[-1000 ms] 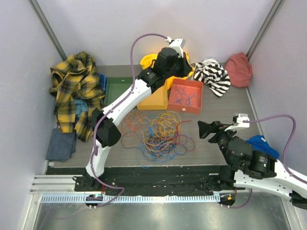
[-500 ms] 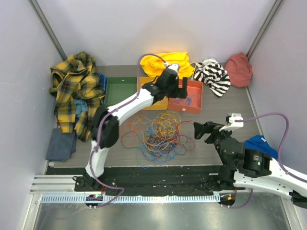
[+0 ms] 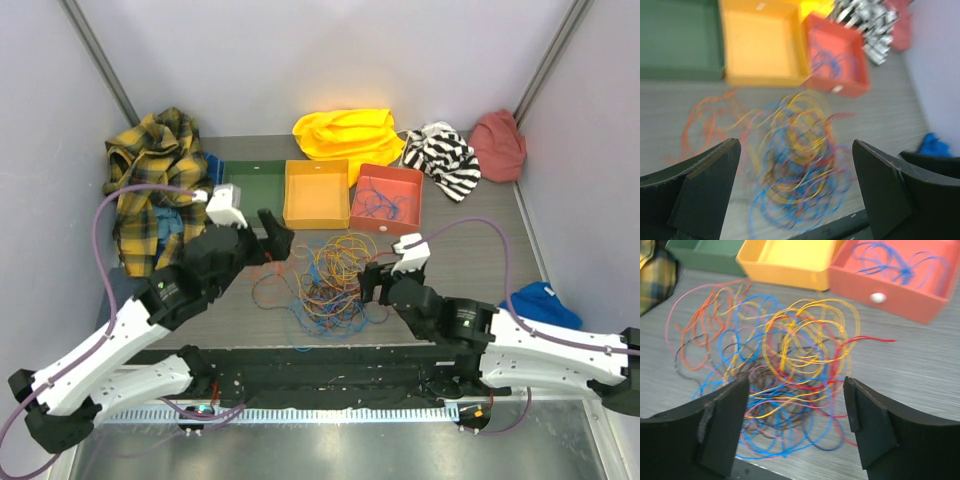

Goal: Untangle the cables

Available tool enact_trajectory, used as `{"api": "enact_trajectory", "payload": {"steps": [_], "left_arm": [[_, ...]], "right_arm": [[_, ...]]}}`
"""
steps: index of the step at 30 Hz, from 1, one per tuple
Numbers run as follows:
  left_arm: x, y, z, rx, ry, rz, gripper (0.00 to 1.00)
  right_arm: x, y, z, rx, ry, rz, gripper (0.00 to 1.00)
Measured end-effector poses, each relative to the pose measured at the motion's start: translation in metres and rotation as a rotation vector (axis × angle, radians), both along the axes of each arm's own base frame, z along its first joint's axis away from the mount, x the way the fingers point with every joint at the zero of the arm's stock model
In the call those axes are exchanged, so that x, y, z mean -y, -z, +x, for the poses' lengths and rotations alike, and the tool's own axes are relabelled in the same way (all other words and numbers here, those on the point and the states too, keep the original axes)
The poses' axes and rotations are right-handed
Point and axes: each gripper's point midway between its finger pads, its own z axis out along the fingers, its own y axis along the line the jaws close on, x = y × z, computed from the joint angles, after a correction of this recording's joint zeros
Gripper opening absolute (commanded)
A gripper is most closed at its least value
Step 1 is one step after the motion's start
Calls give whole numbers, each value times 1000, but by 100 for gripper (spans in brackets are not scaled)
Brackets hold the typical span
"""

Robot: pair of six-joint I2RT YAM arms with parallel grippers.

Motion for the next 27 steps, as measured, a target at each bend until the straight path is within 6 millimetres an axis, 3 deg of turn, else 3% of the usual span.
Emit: {"api": "enact_trajectory", "payload": {"steps": [2,5,6,9,11,12,14,15,18,23,27], "left_arm": [[-16,31,-13,-58,-21,36,100],[-33,63,-26,-127,-48,76,100],[-38,67,-29,-137,-57,78,100],[-53,71,-39,-153,-93,60,100],[-62,70,-45,-158,-119,38,100],[-66,73,-47,-163,-131,35,100],[-74,78,-52,-174,-151,26,100],[-78,83,-55,-182,-163,25,100],[-85,103,-61,-217,-182,46,100],[-91,122,-66,-255,-194,81,100],[-92,125,-66,-262,-207,78,100]], "right_arm": [[-19,8,1,-19,-39,-7,72],[-45,30,3,-62,-92,-66,51],[-54,38,3,-79,-112,-83,37],[-85,57,5,-129,-166,-125,26],[-105,64,4,-159,-206,-123,30],[-115,67,3,-172,-231,-113,40],[-128,69,-3,-190,-276,-93,47],[-132,70,-6,-197,-292,-86,54],[-148,72,-20,-211,-357,-85,61],[-177,80,-49,-232,-468,-135,62],[-198,101,-65,-259,-527,-214,59]]}}
